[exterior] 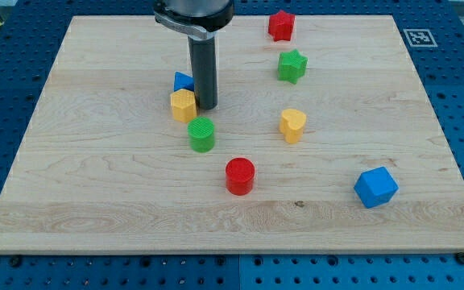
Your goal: Slide yellow heart closer to the blue triangle
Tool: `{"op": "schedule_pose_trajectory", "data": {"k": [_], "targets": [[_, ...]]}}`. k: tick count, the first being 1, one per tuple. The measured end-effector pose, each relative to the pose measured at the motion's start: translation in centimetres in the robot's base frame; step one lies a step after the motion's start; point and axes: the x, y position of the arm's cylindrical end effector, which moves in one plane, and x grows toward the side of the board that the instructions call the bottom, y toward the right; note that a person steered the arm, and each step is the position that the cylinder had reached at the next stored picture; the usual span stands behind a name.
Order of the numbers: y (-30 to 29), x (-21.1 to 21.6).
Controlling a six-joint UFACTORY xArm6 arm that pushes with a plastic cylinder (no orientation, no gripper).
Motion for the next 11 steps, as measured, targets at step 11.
{"op": "schedule_pose_trajectory", "data": {"k": [11], "targets": [[10.2, 3.9]]}}
